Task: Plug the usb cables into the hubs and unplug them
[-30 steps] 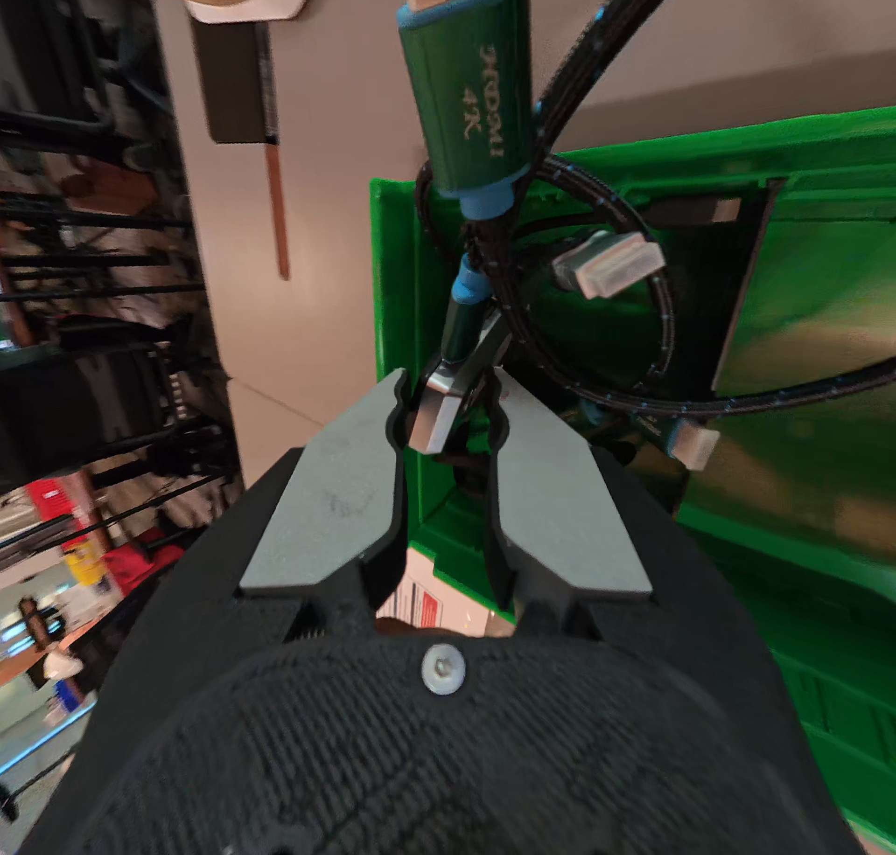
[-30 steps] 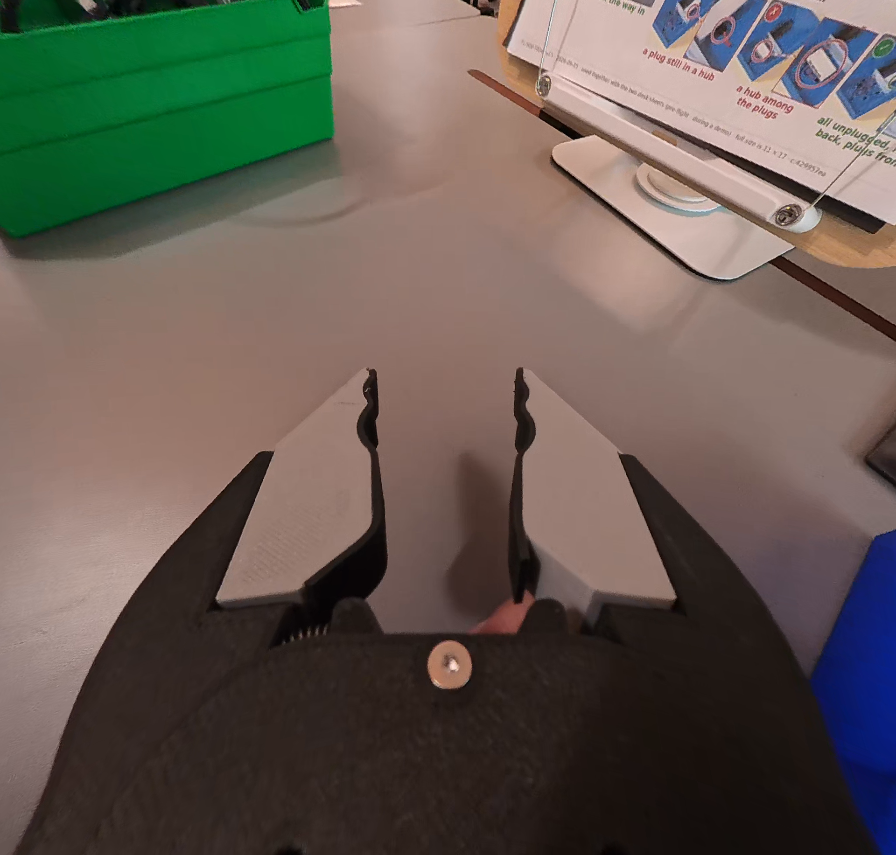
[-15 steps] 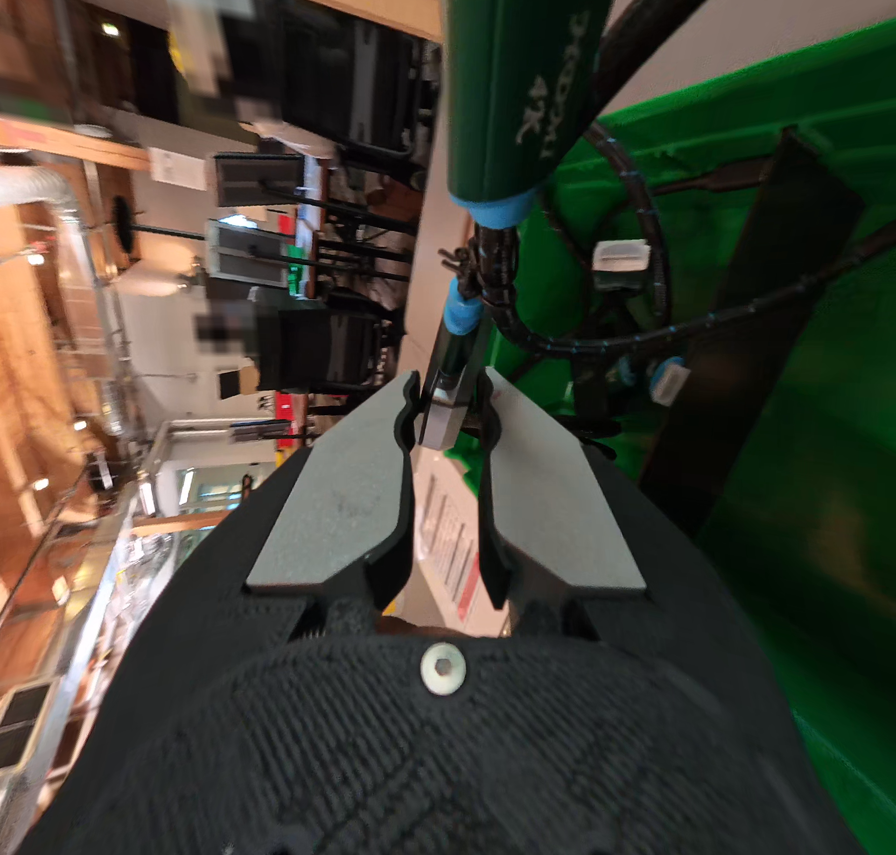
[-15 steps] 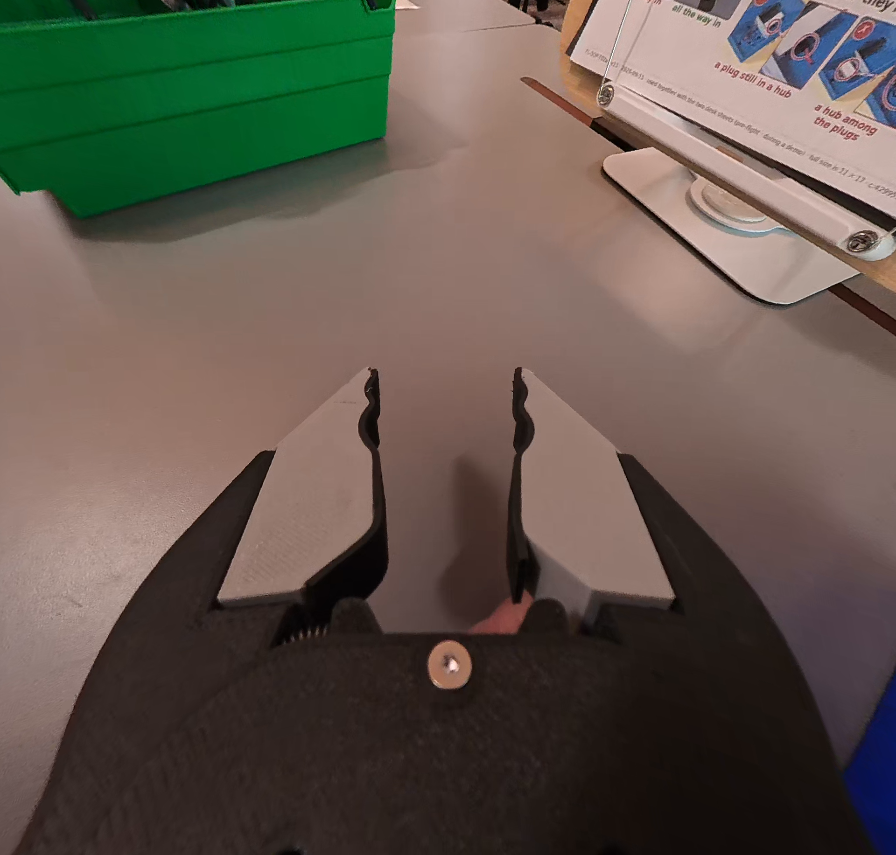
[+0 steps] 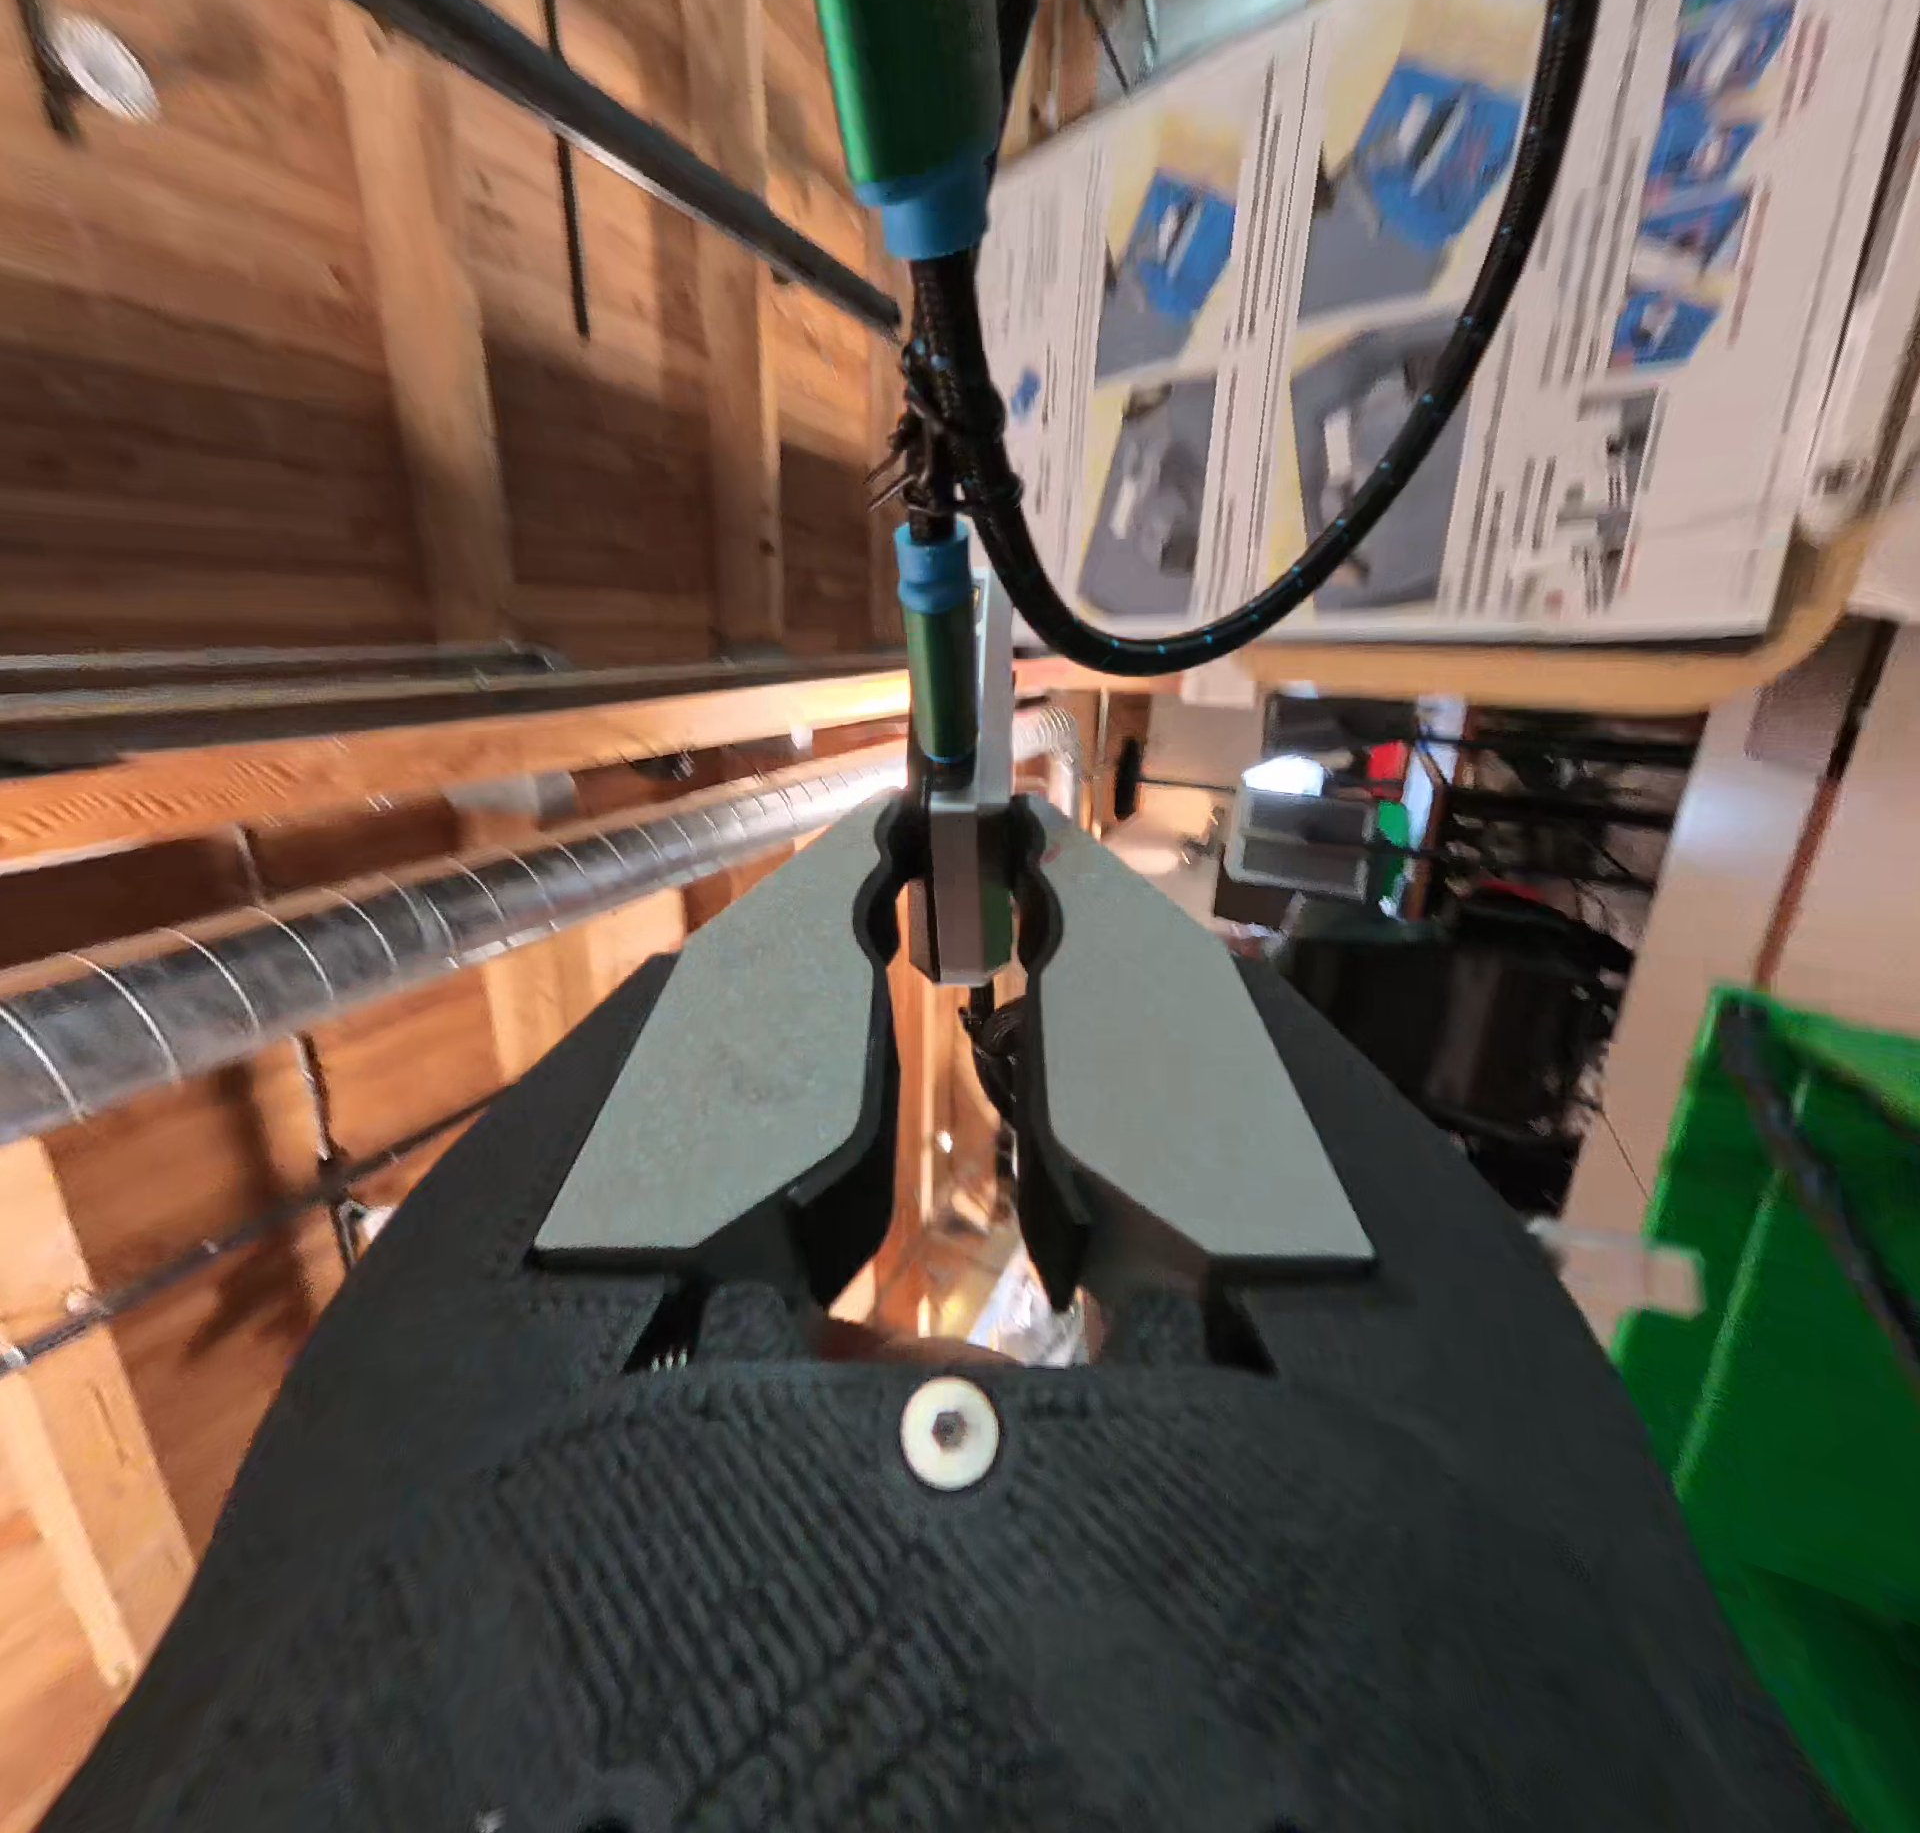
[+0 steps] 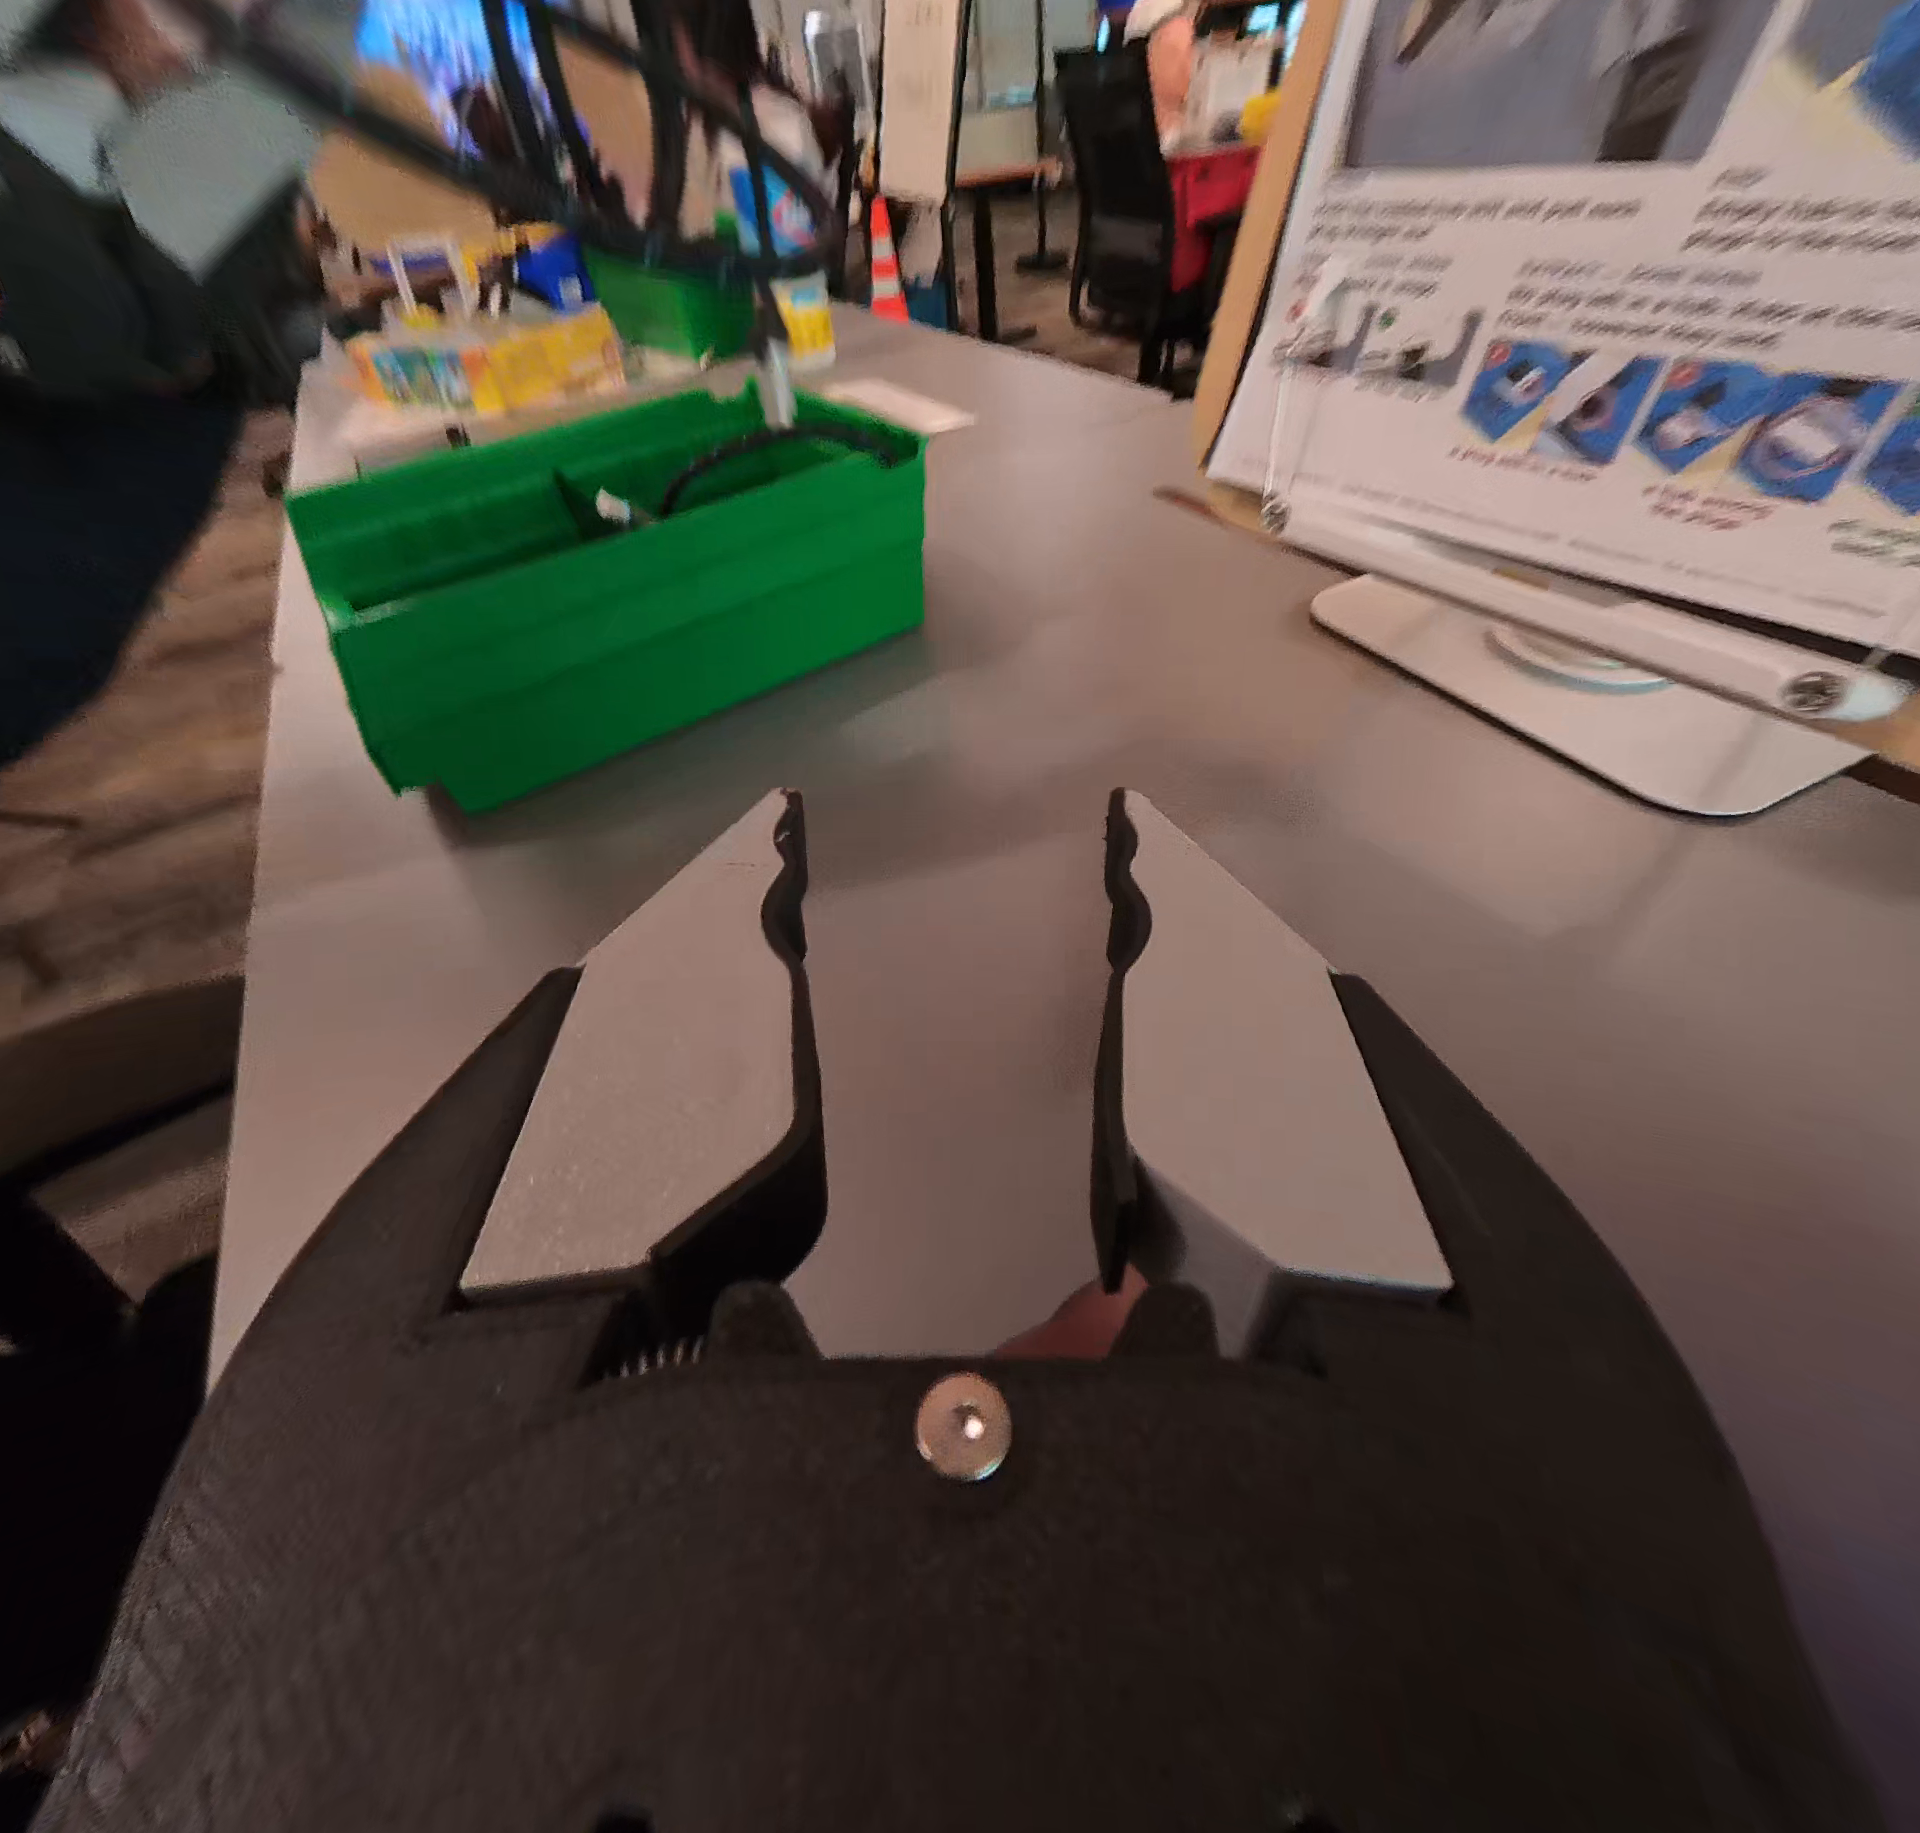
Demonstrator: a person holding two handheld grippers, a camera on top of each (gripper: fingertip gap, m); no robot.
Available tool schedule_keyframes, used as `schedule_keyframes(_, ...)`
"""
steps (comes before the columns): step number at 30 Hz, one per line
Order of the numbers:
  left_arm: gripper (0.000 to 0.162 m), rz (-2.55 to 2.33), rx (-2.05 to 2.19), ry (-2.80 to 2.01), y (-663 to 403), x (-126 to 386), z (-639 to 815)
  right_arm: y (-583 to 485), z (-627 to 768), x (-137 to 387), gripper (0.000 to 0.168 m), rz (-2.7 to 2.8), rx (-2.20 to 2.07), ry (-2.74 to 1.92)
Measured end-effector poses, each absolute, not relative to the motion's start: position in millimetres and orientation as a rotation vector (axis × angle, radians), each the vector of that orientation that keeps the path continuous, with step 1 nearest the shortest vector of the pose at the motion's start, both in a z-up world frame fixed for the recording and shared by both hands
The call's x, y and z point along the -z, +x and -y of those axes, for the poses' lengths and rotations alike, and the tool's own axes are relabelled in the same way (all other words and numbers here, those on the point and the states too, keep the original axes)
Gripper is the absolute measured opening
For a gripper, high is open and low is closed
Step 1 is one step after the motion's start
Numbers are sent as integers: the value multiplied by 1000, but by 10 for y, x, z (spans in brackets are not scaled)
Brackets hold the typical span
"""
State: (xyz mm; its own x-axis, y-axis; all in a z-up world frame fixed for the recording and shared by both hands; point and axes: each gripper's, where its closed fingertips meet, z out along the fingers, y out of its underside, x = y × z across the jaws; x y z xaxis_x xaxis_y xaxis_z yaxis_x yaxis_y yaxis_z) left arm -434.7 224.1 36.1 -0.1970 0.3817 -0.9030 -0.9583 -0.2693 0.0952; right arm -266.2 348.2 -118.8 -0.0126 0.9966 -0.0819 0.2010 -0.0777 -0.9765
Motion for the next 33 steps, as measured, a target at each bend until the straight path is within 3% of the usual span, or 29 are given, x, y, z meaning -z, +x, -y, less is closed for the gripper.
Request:
schedule_keyframes(7,17,-1092,-1594,-760,-3471,-43,-2674,-2254,-3773,641,55,1036,-1572,-1364)
schedule_keyframes(14,17,-1220,-1541,-623,-2948,190,-2845,-2300,-3528,467,61,1118,-1710,-1289)
schedule_keyframes(21,17,-1343,-1479,-441,-2422,84,-2880,-2231,-3158,148,66,1181,-2010,-1159)
schedule_keyframes(25,17,-1404,-1454,-438,-2351,240,-2978,-2239,-3210,186,48,1152,-2032,-1190)
schedule_keyframes(27,17,-1402,-1446,-462,-2374,368,-3040,-2310,-3327,317,31,1122,-2024,-1279)
schedule_keyframes(33,17,-1460,-1414,-601,-2541,848,-3257,-2540,-3564,843,34,1060,-1998,-1572)
